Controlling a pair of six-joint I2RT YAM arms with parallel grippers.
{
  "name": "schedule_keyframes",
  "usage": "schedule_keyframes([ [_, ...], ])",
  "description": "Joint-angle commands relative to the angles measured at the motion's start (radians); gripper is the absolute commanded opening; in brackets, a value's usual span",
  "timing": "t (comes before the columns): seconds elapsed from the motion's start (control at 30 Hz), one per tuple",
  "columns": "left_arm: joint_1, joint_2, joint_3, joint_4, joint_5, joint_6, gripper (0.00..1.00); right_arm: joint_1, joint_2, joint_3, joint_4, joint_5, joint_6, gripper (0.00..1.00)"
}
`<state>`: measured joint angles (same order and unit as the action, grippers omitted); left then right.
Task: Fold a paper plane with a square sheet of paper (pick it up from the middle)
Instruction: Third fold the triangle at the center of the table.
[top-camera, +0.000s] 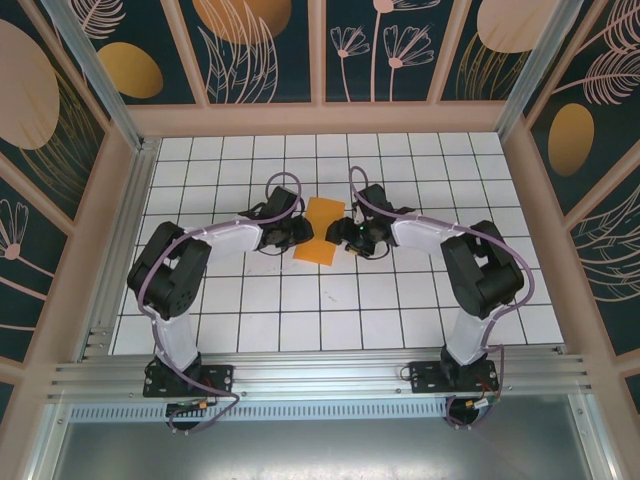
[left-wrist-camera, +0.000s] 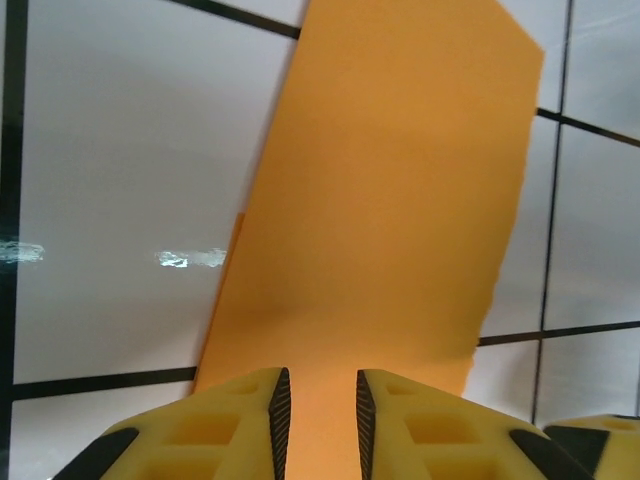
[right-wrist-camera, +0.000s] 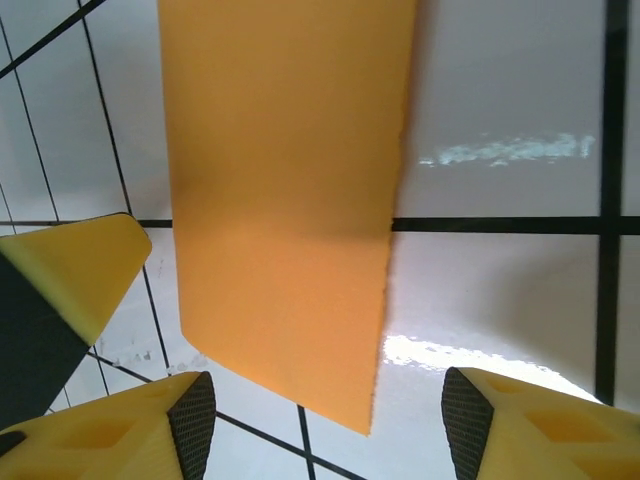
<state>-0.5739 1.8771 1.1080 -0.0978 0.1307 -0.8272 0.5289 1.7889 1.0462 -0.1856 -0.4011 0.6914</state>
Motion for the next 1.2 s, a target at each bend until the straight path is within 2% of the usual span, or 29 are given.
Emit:
schedule_keyframes([
  [0.0, 0.008, 0.040, 0.028, -0.055, -0.004, 0.008, 0.24, -0.021, -0.030, -0.026, 0.052, -0.027, 0.035, 0.65],
  [0.37, 0.011, 0.097, 0.041, -0.141, -0.024, -0.014, 0.18, -0.028, 0.008, -0.014, 0.065, -0.051, 0.051, 0.64],
  [0.57, 0.049, 0.099, 0.008, -0.122, 0.039, -0.044, 0.17, -0.022, 0.057, 0.020, 0.055, -0.099, 0.048, 0.64],
  [0.83, 0.068, 0.122, -0.013, -0.119, 0.072, -0.050, 0.16, 0.008, 0.130, 0.106, -0.009, -0.075, 0.048, 0.59],
  [1.17, 0.068, 0.126, -0.017, -0.114, 0.072, -0.044, 0.16, 0.013, 0.204, 0.224, -0.132, 0.096, 0.110, 0.56],
])
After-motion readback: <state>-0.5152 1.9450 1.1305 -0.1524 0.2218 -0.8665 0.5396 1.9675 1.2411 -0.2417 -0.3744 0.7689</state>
